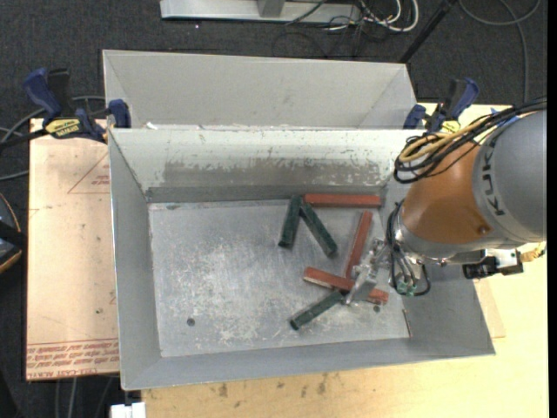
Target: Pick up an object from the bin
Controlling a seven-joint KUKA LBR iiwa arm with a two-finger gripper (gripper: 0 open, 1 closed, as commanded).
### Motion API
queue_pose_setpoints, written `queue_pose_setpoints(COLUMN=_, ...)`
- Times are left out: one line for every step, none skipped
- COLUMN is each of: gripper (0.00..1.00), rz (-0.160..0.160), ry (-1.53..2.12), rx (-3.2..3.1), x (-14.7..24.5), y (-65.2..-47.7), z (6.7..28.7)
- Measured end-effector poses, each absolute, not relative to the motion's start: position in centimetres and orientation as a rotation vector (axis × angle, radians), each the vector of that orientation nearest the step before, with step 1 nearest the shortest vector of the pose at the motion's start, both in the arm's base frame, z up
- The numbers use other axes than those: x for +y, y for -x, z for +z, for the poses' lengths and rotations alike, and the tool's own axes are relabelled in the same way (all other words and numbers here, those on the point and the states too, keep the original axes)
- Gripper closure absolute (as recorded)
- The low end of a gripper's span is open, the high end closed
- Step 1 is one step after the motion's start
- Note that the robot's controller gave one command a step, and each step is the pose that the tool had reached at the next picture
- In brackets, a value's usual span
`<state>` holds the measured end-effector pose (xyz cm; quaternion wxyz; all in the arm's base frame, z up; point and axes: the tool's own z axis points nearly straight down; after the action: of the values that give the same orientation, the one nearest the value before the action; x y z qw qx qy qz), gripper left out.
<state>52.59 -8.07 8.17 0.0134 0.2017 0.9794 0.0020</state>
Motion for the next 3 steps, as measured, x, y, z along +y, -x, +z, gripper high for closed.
queue_pose_setpoints(gripper=1.0, rz=0.002, ry=-0.619, rx=3.079, x=-8.5, y=-53.0, z=11.4)
queue_pose_setpoints(gripper=1.0, rz=0.0, ry=-0.632, rx=3.081, x=-9.0, y=-51.9, z=18.6)
queue_pose_setpoints(gripper=1.0, rz=0.001, ry=-0.638, rx=3.073, x=-9.1, y=-52.8, z=23.1)
